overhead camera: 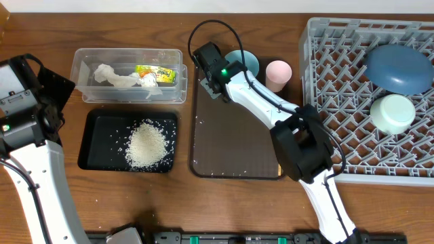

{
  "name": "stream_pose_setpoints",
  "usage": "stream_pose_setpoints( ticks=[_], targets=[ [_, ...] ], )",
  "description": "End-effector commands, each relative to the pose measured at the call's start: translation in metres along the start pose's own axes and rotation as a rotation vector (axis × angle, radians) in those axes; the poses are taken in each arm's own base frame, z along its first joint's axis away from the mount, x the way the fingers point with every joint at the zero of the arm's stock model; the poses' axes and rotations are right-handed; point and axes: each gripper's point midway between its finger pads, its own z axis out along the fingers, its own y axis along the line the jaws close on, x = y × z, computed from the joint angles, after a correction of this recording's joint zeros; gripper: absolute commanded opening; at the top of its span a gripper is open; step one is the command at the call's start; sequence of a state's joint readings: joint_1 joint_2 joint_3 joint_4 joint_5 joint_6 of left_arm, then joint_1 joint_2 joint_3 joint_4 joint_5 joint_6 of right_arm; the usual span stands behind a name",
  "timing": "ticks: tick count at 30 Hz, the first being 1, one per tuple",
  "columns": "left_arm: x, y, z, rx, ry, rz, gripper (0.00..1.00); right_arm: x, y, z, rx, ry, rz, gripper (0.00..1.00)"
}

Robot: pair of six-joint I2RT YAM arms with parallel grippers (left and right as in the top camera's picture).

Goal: Sort waste into correct bins and load items into the dishwasher rack
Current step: 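Move the right gripper to the light blue bowl and grasp it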

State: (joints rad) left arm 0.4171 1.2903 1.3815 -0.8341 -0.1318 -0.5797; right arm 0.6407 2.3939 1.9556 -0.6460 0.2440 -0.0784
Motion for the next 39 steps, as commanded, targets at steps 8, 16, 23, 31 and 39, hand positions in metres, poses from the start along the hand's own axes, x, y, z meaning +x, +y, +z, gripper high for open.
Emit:
stream_pose_setpoints(
  ticks=[8,16,23,31,39],
  targets=[
    [-0.004,0.002,-0.001,-0.01,-0.011,-0.009,0.96,0.003,0.004,-0.017,0.008,0.032,0.076,0.01],
    [-0.004,0.002,-0.001,-0.01,-0.011,-0.009,0.96,-0.031,-0.028,-0.13,-0.007,-0.098,0.267,0.01],
    [-0.004,0.002,-0.001,-0.01,-0.011,-0.009,0.96,0.001,-0.075,-0.26,-0.022,-0.116,0.41,0.01],
    [-0.004,0.002,-0.001,-0.01,-0.011,-0.009,0.96,0.091,-0.154,-0.334,0.104,-0.011,0.711,0.01],
    [-0.004,0.002,-0.001,-0.01,-0.011,-0.009,0.96,0.181,-0.216,-0.362,0.281,0.129,0.928,0.01]
  ],
)
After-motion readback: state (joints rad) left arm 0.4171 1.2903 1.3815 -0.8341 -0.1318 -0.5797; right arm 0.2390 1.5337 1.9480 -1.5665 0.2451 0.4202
